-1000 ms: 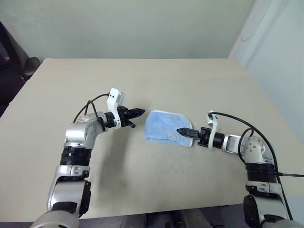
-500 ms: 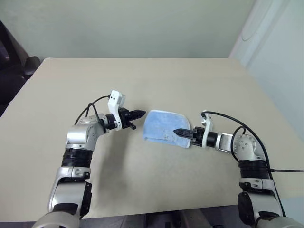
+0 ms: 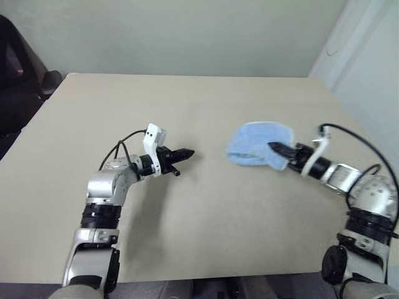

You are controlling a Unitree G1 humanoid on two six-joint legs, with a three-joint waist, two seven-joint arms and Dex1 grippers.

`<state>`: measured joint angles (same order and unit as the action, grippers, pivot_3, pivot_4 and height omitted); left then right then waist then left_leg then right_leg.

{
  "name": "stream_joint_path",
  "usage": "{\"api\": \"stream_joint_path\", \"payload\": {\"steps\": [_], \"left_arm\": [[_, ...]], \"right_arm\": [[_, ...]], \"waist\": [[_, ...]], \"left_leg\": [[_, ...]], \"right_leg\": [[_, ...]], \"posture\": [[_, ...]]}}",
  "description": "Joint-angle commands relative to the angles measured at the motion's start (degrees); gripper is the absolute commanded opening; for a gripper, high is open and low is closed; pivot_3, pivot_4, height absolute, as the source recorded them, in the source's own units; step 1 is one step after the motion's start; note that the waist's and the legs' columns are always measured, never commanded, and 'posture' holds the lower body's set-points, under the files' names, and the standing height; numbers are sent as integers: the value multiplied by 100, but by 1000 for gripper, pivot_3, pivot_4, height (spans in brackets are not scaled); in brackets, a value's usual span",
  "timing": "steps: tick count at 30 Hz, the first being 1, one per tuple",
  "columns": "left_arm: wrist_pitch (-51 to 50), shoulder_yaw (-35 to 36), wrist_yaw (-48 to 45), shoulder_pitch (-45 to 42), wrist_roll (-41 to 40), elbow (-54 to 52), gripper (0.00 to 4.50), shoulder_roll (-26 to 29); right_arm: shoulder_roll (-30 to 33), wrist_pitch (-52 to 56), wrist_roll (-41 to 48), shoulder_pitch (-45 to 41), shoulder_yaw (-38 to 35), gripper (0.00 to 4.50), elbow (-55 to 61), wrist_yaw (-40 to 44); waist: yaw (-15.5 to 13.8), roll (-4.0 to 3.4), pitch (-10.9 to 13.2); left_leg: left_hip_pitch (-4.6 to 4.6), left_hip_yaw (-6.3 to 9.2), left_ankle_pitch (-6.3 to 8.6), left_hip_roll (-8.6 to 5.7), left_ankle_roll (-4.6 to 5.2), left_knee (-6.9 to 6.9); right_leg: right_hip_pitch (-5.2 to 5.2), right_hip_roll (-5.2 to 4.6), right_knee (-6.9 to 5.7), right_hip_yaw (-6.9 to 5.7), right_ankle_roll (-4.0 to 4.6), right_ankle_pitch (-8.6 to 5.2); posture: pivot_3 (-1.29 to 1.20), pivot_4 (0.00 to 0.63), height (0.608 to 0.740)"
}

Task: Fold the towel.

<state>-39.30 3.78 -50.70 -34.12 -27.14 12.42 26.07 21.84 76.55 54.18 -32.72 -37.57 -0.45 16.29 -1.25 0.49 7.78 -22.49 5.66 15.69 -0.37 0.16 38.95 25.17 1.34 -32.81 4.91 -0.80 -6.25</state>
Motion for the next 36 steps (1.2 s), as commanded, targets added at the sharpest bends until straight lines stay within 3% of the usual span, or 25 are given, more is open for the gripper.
{"api": "stream_joint_path", "payload": {"steps": [1,8,19,23,32,36], "left_arm": [[-13,-4,21,-74,-68,-165,0,-70],[5,-105,12,-189,-45,-52,0,-230],[104,-290,-39,-301,22,130,0,-379],[108,-312,-46,-266,17,87,0,-403],[106,-298,-67,-196,-32,24,0,-446],[128,-271,-113,-209,-40,87,0,-416]], "right_arm": [[238,142,371,-201,-939,11,183,-840],[209,-50,390,-131,-2264,11,-165,-2484],[-22,51,456,432,-2210,11,79,-3188],[87,9,433,533,-2152,1176,74,-3152],[449,-301,457,893,-1937,4378,455,-2848],[608,-461,445,1062,-1907,4447,615,-2913]], "waist": [[0,0,0],[1,0,0],[11,-10,0],[6,-10,0],[-15,-12,-1],[-15,-12,-1]], "left_leg": [[0,0,0,0,0,0],[1,1,1,2,3,0],[1,-3,8,-1,15,0],[1,-2,8,0,16,0],[-2,-5,13,-6,26,0],[-2,-5,15,-11,30,1]], "right_leg": [[0,0,-1,0,-5,-3],[0,-1,-3,0,-43,-26],[-1,-5,0,2,-66,-28],[-3,-5,0,2,-68,-29],[-8,-15,1,2,-88,-43],[-12,-21,1,2,-95,-47]], "posture": [[0,150,740],[0,150,740],[0,150,740],[0,150,740],[0,150,740],[0,150,740]]}}
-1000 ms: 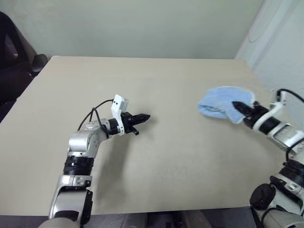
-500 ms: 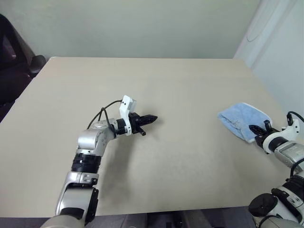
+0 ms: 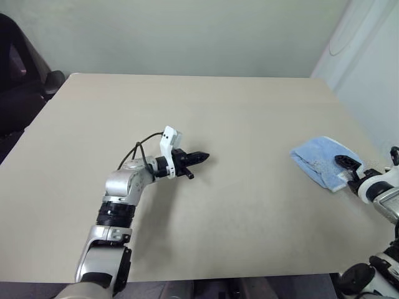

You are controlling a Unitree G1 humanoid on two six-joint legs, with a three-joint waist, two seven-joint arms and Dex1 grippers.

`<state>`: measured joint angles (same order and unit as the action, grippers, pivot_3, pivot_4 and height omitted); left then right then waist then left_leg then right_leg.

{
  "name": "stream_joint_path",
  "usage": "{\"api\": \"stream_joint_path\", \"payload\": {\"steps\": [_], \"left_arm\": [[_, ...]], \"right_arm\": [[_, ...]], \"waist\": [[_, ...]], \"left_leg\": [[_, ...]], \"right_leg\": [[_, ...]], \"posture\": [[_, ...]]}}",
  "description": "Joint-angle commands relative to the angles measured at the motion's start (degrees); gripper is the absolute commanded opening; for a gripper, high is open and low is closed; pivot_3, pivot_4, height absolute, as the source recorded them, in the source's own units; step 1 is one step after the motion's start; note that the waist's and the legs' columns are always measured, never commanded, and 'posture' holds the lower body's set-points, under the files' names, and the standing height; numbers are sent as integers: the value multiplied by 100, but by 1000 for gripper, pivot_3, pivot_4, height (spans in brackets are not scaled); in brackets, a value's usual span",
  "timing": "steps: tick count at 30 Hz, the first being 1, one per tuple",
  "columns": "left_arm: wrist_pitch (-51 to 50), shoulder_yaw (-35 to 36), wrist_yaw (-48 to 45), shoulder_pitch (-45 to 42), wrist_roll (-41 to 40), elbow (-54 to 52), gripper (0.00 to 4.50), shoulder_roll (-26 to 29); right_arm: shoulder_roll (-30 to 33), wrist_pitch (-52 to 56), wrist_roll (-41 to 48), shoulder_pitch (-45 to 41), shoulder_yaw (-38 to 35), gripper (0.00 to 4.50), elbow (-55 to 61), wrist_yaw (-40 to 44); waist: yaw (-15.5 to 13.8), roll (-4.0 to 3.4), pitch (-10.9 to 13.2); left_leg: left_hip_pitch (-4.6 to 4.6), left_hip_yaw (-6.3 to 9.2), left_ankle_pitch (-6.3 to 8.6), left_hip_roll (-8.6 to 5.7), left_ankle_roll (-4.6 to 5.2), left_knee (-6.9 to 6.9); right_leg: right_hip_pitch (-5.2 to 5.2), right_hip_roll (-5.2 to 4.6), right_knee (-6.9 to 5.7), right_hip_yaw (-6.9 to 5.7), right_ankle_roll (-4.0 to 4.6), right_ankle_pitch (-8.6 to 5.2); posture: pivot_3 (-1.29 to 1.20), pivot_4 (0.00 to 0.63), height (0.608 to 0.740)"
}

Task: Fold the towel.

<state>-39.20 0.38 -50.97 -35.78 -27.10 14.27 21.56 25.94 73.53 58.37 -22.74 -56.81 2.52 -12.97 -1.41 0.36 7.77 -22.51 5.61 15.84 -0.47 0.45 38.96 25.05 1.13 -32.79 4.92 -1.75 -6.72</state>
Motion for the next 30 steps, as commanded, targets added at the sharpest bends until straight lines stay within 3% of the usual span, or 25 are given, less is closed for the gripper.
{"api": "stream_joint_path", "payload": {"steps": [1,5,10,18,30], "left_arm": [[133,77,-106,-56,-40,-60,0,47],[289,170,-73,-209,5,275,0,37],[1013,340,114,-589,325,1102,0,152],[2344,686,153,-1185,739,2082,0,653],[2193,799,85,-366,693,1207,0,1085]], "right_arm": [[238,-163,1,128,36,4447,385,-15],[648,-602,-665,752,426,4447,681,165],[1492,-2236,-1992,1554,1615,4447,1384,1306],[1976,-3538,-2871,1081,3256,4447,1511,2693],[1935,-4136,-3232,1133,4067,4447,1588,4009]], "waist": [[0,0,0],[-22,-2,-1],[-26,-19,4],[115,-18,5],[-9,-19,3]], "left_leg": [[0,-1,0,-1,1,1],[1,-1,0,-2,3,1],[-1,-5,8,-11,4,3],[4,-7,1,-18,19,6],[-3,-4,13,-30,40,6]], "right_leg": [[0,-2,0,0,0,0],[-6,-5,0,0,-8,-5],[-7,-16,1,-1,-17,-11],[-7,-18,13,-6,-32,-9],[-27,-29,54,-5,-45,2]], "posture": [[0,150,740],[0,150,740],[0,150,740],[0,150,740],[0,150,740]]}}
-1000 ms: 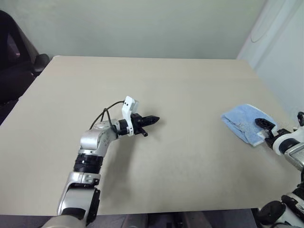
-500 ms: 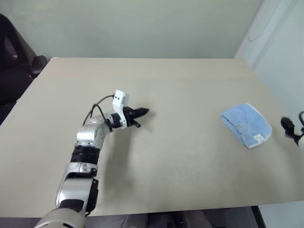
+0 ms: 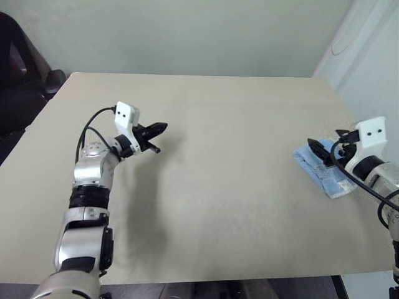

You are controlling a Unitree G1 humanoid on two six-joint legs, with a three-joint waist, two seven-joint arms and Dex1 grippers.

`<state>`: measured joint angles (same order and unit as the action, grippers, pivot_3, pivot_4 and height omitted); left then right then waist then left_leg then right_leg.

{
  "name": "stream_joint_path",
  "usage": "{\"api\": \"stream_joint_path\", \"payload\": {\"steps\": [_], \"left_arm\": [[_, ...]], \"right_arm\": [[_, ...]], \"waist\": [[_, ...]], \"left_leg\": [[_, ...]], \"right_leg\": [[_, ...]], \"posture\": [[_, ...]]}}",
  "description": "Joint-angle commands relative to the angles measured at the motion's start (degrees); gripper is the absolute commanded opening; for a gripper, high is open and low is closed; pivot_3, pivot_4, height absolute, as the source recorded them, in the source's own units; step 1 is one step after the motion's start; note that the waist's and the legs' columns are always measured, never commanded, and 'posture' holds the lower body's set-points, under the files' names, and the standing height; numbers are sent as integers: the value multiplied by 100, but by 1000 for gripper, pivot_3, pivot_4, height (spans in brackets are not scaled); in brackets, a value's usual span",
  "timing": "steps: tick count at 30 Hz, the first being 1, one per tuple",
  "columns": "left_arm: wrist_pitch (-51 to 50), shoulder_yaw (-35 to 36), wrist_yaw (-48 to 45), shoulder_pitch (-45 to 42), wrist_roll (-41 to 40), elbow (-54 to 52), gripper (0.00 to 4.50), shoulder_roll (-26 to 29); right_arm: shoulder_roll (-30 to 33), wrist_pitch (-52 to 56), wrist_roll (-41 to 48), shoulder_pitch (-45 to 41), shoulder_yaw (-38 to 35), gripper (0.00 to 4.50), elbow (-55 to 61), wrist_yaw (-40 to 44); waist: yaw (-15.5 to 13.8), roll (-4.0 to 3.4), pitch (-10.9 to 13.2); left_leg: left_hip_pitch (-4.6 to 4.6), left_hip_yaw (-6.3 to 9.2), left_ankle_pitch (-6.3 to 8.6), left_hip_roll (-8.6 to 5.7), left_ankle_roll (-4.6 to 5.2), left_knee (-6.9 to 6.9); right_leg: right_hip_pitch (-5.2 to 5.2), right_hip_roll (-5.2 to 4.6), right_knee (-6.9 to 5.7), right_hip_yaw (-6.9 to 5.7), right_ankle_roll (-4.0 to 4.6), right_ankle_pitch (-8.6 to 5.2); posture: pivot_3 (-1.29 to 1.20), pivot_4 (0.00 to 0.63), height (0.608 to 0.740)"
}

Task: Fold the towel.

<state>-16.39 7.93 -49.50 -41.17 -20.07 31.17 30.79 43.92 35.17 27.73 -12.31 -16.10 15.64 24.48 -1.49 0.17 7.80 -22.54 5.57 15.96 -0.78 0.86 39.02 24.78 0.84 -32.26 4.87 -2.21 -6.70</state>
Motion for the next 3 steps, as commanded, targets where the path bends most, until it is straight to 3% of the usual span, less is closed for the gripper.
{"api": "stream_joint_path", "payload": {"steps": [1,3], "left_arm": [[-126,44,-80,269,-13,-589,0,195],[-194,55,-97,396,-18,-731,0,251]], "right_arm": [[128,-336,-211,136,-17,4447,301,288],[94,-341,-221,190,-80,4447,331,308]], "waist": [[0,0,0],[-1,0,0]], "left_leg": [[0,0,0,-2,0,1],[-1,0,0,-4,1,4]], "right_leg": [[0,-1,2,0,2,1],[0,-4,2,0,5,4]], "posture": [[0,150,740],[0,150,740]]}}
